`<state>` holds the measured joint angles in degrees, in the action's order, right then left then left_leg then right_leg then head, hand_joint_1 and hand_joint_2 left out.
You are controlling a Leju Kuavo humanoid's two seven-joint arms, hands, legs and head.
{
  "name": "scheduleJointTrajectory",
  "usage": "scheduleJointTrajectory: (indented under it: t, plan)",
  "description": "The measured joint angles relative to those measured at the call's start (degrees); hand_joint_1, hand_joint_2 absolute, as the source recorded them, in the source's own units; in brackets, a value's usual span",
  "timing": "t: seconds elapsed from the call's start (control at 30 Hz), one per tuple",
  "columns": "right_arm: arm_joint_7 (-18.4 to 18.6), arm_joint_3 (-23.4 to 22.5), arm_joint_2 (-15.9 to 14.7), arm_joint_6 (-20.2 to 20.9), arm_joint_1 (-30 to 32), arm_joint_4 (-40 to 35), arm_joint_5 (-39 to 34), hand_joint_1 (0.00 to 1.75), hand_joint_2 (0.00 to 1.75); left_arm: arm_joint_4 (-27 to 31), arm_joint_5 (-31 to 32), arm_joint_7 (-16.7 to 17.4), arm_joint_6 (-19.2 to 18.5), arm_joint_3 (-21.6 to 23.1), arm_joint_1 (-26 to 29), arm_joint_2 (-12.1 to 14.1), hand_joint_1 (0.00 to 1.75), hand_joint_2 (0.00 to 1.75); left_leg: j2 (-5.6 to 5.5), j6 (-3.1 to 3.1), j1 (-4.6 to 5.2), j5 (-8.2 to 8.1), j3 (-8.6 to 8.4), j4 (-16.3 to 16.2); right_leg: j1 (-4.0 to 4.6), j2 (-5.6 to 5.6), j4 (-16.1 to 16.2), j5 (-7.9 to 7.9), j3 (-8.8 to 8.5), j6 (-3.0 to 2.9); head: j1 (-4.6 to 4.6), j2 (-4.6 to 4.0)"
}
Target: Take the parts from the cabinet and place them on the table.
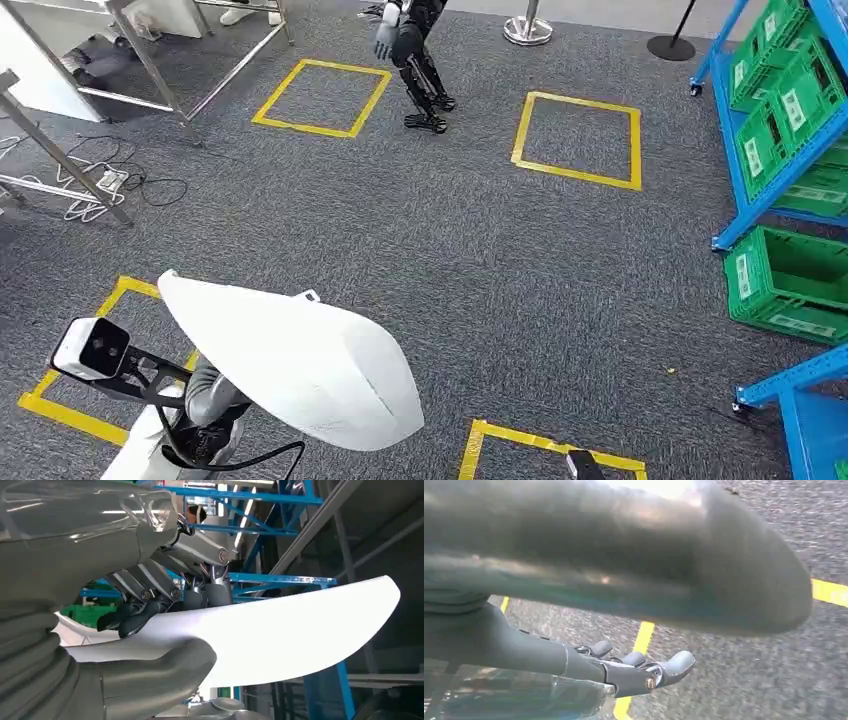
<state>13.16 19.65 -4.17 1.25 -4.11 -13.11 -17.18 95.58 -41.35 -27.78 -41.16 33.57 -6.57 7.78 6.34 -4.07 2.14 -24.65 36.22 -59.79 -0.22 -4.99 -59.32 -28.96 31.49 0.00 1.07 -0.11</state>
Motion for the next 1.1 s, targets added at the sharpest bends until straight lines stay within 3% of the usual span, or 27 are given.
scheduleJointTrajectory:
  t: [0.1,0.13,0.17,0.2,0.23,0.3,0.33,0.37,0.4,0.43,0.47,0.5,0.53,0.6,0.63,0.67,0.7,0.73,0.8,0.83,0.87,0.9,0.93,0.97,1.0,1.03,1.1]
  plan:
    - [0.04,0.00,0.11,-0.07,0.07,0.00,0.04,0.00,0.00,0.00,0.00,-0.02,-0.02,0.00,-0.32,0.00,1.75,1.75,-2.12,-0.24,0.38,0.22,0.15,0.86,-0.14,-2.17,0.76,-0.08,-0.36,0.46,0.13,0.00]
    - [0.04,0.00,0.26,-0.07,-0.23,0.00,0.22,0.00,0.00,0.02,0.00,-0.02,-0.02,0.00,-0.31,-0.02,1.75,1.75,-3.18,-0.65,0.38,0.58,-0.52,2.23,0.30,-2.98,1.43,-0.12,-1.26,0.68,0.11,0.00]
    - [0.09,0.00,0.20,-0.07,-0.25,-0.11,0.39,0.00,0.00,0.07,0.04,-0.02,-0.02,0.02,-0.08,-0.17,1.75,1.75,-3.97,-0.29,-0.50,1.57,-2.13,3.88,0.12,-0.66,0.55,-0.49,-0.84,0.70,0.00,0.00]
    - [0.09,0.00,0.20,-0.09,-0.22,-0.11,0.55,0.00,0.00,0.02,-0.09,-0.15,-0.07,-0.02,-0.42,-0.17,1.75,1.75,-4.66,-0.74,-0.70,1.82,-2.69,4.57,-0.07,2.51,-1.99,-1.67,0.27,0.36,0.07,0.00]
    - [0.09,0.00,0.15,-0.09,-0.13,-0.07,0.66,0.00,0.00,0.00,-0.06,-0.15,-0.02,-0.02,-0.67,-0.42,1.75,1.75,-5.43,-0.83,-0.81,1.89,-2.74,4.60,-0.12,4.09,-6.02,-3.09,2.27,0.10,-0.15,0.00]
    - [0.22,0.00,-0.26,-0.11,0.01,0.07,0.83,0.00,0.00,-0.02,0.09,-0.13,0.00,0.02,-0.43,-0.59,1.75,1.75,-7.44,-0.78,-0.85,1.82,-2.73,4.55,-0.44,4.84,-14.48,-5.50,7.40,0.20,-0.26,0.00]
    - [0.41,0.00,-0.33,-0.11,0.17,0.13,0.94,0.00,0.00,-0.04,0.11,-0.13,0.00,0.04,-0.28,-0.59,1.75,1.75,-8.52,-0.68,-0.90,1.76,-2.70,4.44,-0.63,4.85,-16.37,-5.48,9.03,0.67,-0.31,0.00]
    - [0.55,0.00,-0.39,-0.13,0.23,0.18,1.05,0.00,0.00,-0.04,0.09,-0.13,0.00,0.02,-0.23,-0.59,1.75,1.75,-9.50,-0.46,-1.04,1.61,-2.76,4.29,-0.93,4.85,-15.07,-4.23,9.07,1.47,-0.28,0.00]
    - [0.55,0.00,-0.42,-0.13,0.17,0.17,1.16,0.00,0.00,-0.04,0.13,-0.13,0.00,0.04,-0.23,-0.59,1.75,1.75,-10.37,-0.15,-1.23,1.40,-2.80,4.01,-1.26,4.87,-11.48,-2.14,7.84,2.41,-0.28,0.00]
    - [0.55,0.00,-0.44,-0.13,0.02,0.17,1.42,0.00,0.00,-0.04,0.22,-0.13,0.09,0.04,-0.23,-0.61,1.75,1.75,-11.22,0.44,-1.54,0.99,-2.79,3.40,-1.61,5.19,-6.00,0.54,5.54,3.47,-0.26,0.00]
    - [0.55,0.00,-0.42,-0.13,-0.02,0.17,1.51,0.00,0.00,-0.04,0.26,-0.13,0.13,0.04,-0.23,-0.61,1.75,1.75,-11.89,1.10,-1.78,0.40,-2.63,2.42,-2.18,6.56,-0.96,2.68,3.28,4.39,-0.33,0.00]
    - [0.55,0.00,-0.33,-0.13,-0.06,0.17,1.57,0.00,0.00,-0.04,0.28,-0.13,0.15,0.02,-0.17,-0.59,1.75,1.75,-12.53,1.80,-1.54,-0.17,-2.20,1.62,-1.78,7.52,-0.82,2.37,3.31,3.95,-0.48,0.00]
    - [0.57,0.00,-0.31,-0.13,-0.11,0.17,1.62,0.00,0.00,-0.02,0.33,-0.13,0.24,-0.02,-0.15,-0.61,1.75,1.75,-12.95,1.98,-1.69,-0.61,-1.78,0.86,-1.88,7.10,-0.43,2.50,2.85,2.85,-0.44,0.00]
    - [0.70,-0.02,-0.31,-0.13,-0.36,0.17,1.66,0.00,0.00,0.00,0.46,-0.13,0.18,-0.04,0.00,-0.61,1.75,1.75,-13.43,2.08,-1.92,-0.57,-1.54,1.12,-1.32,6.43,-0.51,2.37,2.76,1.88,-0.28,0.00]
    - [0.70,0.00,-0.24,-0.13,-0.45,0.17,1.68,0.00,0.00,0.00,0.44,-0.13,0.20,-0.09,0.04,-0.55,1.75,1.75,-13.59,2.17,-2.08,-0.66,-1.45,0.94,-1.61,5.97,-0.44,2.45,2.71,1.47,-0.29,0.00]
    - [0.70,-0.02,0.02,-0.13,-0.49,0.13,1.73,0.00,0.00,0.00,0.48,-0.13,0.20,-0.11,0.10,-0.48,1.75,1.75,-12.82,2.41,-2.14,-0.99,-1.44,0.49,-1.78,5.56,-0.34,2.42,2.60,1.26,-0.31,0.00]
    - [0.70,-0.02,-0.31,-0.13,-0.50,0.15,1.75,0.00,0.00,0.02,0.48,-0.13,0.20,-0.15,-0.03,-0.48,1.75,1.75,-9.38,2.79,-1.95,-2.31,-0.54,-1.61,-1.68,5.31,-0.29,2.31,2.36,0.73,0.17,0.00]
    - [0.70,-0.02,-0.31,-0.13,-0.41,0.15,1.90,0.00,0.00,0.02,0.50,-0.15,0.20,-0.17,-0.08,-0.48,1.75,1.75,-7.79,3.08,-2.18,-4.19,1.26,-5.21,-1.46,4.86,-0.29,2.20,2.26,0.58,0.13,0.00]
    - [0.70,-0.02,-0.33,-0.13,-0.16,0.17,1.90,0.00,0.00,0.00,0.53,-0.13,0.24,-0.17,0.02,-0.48,1.75,1.75,-6.60,3.40,-2.47,-7.69,6.27,-14.26,-1.13,3.66,-0.31,1.89,2.19,0.17,0.17,0.00]
    - [0.70,-0.02,-0.37,-0.15,-0.11,0.20,1.90,0.00,0.00,0.00,0.52,-0.13,0.24,-0.17,0.09,-0.48,1.75,1.75,-6.45,3.42,-2.51,-7.98,7.92,-16.70,-0.94,3.02,-0.32,1.77,2.18,0.03,0.15,0.00]
    - [0.70,-0.02,-0.37,-0.22,-0.11,0.20,1.90,0.00,0.00,0.00,0.53,-0.15,0.22,-0.20,0.16,-0.48,1.75,1.75,-6.43,3.27,-2.51,-7.04,8.05,-16.29,-0.76,2.46,-0.32,1.66,2.09,-0.10,0.20,0.00]
    - [0.70,-0.04,-0.35,-0.22,-0.13,0.20,1.92,0.00,0.00,0.00,0.81,-0.13,0.07,-0.20,0.15,-0.48,1.75,1.75,-6.39,2.90,-2.43,-4.97,6.86,-13.40,-0.62,1.92,-0.32,1.42,1.89,-0.09,0.20,0.00]
    - [0.70,-0.04,-0.33,-0.22,-0.14,0.20,1.92,0.00,0.00,0.02,1.53,0.15,-0.13,-0.35,0.09,-0.50,1.75,1.75,-6.16,2.26,-2.14,-2.49,4.63,-8.89,-0.42,1.39,-0.30,1.21,1.54,-0.09,0.20,0.00]
    - [0.70,-0.09,-0.29,-0.22,-0.13,0.20,1.94,0.00,0.00,0.09,1.88,0.91,-0.26,-0.66,-0.08,-0.85,1.75,1.75,-5.06,1.30,-1.58,-0.14,1.92,-3.81,-0.24,0.80,-0.25,0.95,1.11,-0.09,0.20,0.00]
    - [0.70,-0.15,-0.16,-0.22,-0.11,0.20,1.97,0.00,0.00,0.39,1.88,1.46,-0.28,-0.89,-0.36,-1.28,1.75,1.75,-2.18,0.08,-0.57,0.57,-0.03,-0.10,-0.31,0.26,-0.04,0.79,0.88,-0.16,0.15,0.00]
    - [0.70,-0.22,0.16,-0.22,-0.15,0.20,1.99,0.00,0.00,0.55,1.84,1.75,-0.28,-1.03,-0.74,-1.62,1.75,1.75,-1.08,-0.30,-0.41,-0.09,-0.27,0.30,0.28,-0.36,0.12,0.60,0.70,0.22,-0.11,0.00]
    - [0.70,-0.42,0.06,-0.24,-0.15,0.18,2.10,0.00,0.00,0.68,1.75,2.30,-0.26,-1.31,-1.10,-2.08,1.75,1.75,-2.60,-0.42,-0.02,-0.03,-0.15,0.64,-0.20,-1.84,0.45,0.51,0.41,0.57,-0.02,0.00]
